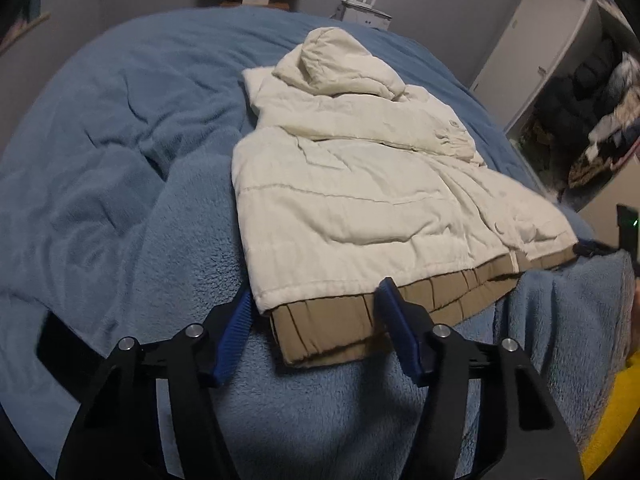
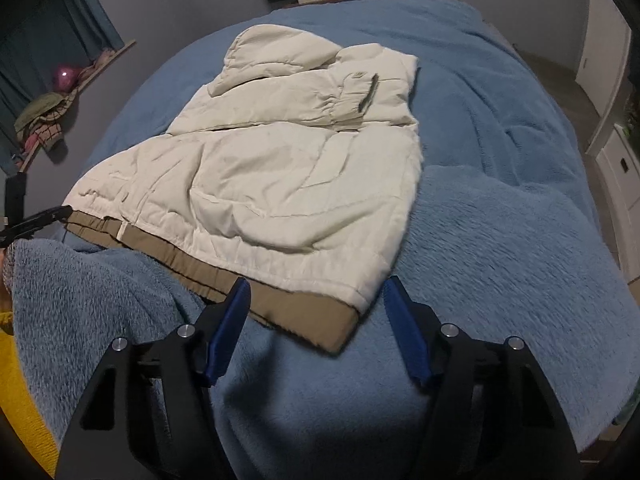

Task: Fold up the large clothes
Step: 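Grasp the brown-lined hem with both grippers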

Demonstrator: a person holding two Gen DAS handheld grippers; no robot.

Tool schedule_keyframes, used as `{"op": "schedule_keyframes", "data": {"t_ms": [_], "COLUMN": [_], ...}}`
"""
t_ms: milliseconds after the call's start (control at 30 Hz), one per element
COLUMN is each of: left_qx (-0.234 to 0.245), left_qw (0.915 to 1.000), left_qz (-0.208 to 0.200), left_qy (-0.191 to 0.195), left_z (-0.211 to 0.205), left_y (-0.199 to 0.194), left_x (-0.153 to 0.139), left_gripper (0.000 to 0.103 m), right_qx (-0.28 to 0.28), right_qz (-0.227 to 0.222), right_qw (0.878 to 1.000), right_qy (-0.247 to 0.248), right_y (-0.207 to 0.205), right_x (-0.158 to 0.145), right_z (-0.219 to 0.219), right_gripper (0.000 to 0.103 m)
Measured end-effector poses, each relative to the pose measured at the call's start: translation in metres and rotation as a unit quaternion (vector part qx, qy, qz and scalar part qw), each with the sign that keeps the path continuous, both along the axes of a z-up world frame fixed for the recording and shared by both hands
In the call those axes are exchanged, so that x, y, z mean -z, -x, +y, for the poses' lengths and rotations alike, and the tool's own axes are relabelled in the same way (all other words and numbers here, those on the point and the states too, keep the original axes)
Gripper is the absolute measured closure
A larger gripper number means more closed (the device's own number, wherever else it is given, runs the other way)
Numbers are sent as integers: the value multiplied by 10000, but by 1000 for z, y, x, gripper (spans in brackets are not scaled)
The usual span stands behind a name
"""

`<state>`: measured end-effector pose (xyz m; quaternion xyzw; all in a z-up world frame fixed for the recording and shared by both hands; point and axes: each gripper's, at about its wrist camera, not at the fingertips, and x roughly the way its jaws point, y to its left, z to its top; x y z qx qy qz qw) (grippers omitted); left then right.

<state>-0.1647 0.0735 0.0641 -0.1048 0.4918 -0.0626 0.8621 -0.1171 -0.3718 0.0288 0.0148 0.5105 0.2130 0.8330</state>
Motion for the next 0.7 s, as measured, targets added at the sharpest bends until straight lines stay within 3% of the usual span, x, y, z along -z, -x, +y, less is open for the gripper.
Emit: {"op": "schedule_keyframes", "data": {"t_ms": [100, 133, 200, 233, 300, 433, 700], "left_qx": [-21, -6, 16, 35, 24, 80, -1], "left_qw": [9998, 9997, 9996, 9994, 9987, 9964, 9911], "left_qz": [-184, -227, -273, -332, -483, -808, -1319], "left_qy": [125, 91, -79, -6, 151, 252, 167], "left_z": [-1, -2, 0, 4, 11, 15, 24], "left_y": [-5, -8, -14, -15, -19, -38, -116], "left_x": [-2, -3, -1, -3, -12, -35, -76], "left_gripper": [45, 47, 76, 78, 84, 86, 87], "right_qx": [-27, 1, 95, 44, -75, -139, -28], "right_qz": [-17, -38, -117, -172, -418, -871, -1416], "right_qw": [9999, 10000, 9999, 9998, 9991, 9961, 9899], "right_qy": [-107, -70, 18, -81, 36, 62, -77], "right_y": [-17, -24, -33, -35, -37, -46, -115], "right_x": [6, 9, 10, 7, -4, -30, -70], "right_z": [8, 10, 11, 12, 16, 20, 29], "right_gripper": [42, 57, 76, 81, 86, 90, 91]}}
